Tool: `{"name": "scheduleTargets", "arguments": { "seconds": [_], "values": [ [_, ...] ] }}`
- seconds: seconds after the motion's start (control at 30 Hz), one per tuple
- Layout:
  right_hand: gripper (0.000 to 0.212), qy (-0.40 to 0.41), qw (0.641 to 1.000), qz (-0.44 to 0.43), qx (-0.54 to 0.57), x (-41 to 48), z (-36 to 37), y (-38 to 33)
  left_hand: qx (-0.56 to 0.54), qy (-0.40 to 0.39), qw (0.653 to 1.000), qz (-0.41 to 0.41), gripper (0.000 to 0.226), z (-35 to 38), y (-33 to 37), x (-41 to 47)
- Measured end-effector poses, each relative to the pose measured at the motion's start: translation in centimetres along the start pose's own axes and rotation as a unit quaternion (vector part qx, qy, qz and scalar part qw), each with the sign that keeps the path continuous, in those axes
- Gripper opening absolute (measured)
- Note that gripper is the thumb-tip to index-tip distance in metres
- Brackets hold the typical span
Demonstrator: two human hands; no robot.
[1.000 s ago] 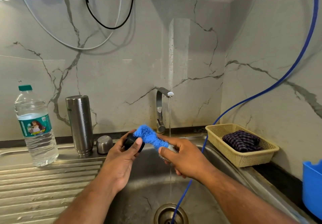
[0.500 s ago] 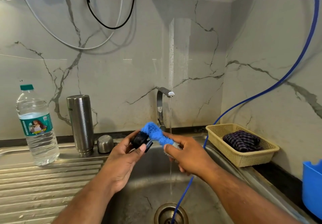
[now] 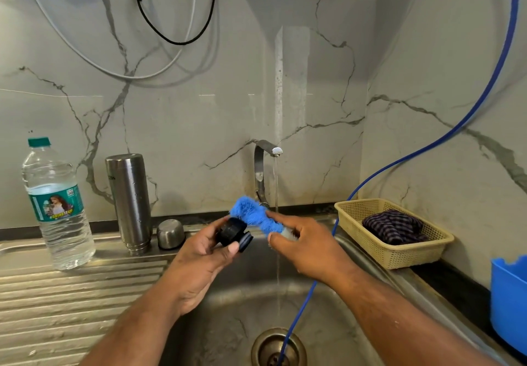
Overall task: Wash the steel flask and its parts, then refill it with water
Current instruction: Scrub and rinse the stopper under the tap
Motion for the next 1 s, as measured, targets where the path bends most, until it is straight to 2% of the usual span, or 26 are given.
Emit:
{"name": "scheduleTargets", "arguments": {
  "seconds": [0.13, 0.27, 0.37, 0.53, 0.7, 0.8, 0.87, 1.0],
  "values": [
    [0.044, -0.051, 0.998, -0.035, -0.003, -0.4, 0.6, -0.4, -0.092, 0.007, 0.996, -0.016, 0.044, 0.3, -0.1, 0.0],
    [0.049, 0.021, 0.999, -0.023, -0.028, 0.1, 0.4, 0.1, -0.163, 0.017, 0.985, -0.052, 0.033, 0.8, 0.0, 0.1],
    [0.048, 0.032, 0.998, -0.052, 0.020, 0.0, 0.0, -0.3, -0.198, 0.066, 0.976, -0.067, 0.033, 0.8, 0.2, 0.1],
    [0.054, -0.022, 0.994, -0.099, -0.041, -0.9, 1.7, -0.8, -0.209, 0.108, 0.971, -0.042, 0.035, 0.1, 0.6, 0.4],
    [0.055, 0.026, 0.993, -0.085, -0.077, -0.6, 1.1, -0.6, -0.140, 0.086, 0.986, -0.038, 0.041, 0.2, 0.6, 0.2],
    [0.054, -0.027, 0.993, -0.106, -0.038, -0.9, 1.8, -1.1, -0.131, 0.065, 0.989, -0.040, 0.036, 1.2, 0.4, 0.1],
    [0.052, -0.049, 0.992, -0.104, -0.058, -0.7, 1.2, -0.9, -0.148, 0.081, 0.985, -0.037, 0.037, 1.1, 0.5, 0.1],
    [0.051, -0.009, 0.988, -0.095, -0.119, -0.2, 0.5, -0.2, -0.144, 0.066, 0.986, -0.043, 0.049, 1.5, 0.1, 0.1]
  ]
}}
Point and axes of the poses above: each hand's wrist, its own x-axis towards the middle knuckle, its own z-axis out of the palm, y = z × x, the point moved 3 cm from there along x, towards the middle knuckle, and after that the axes turned 4 degrees about z, right-handed, at the moved point
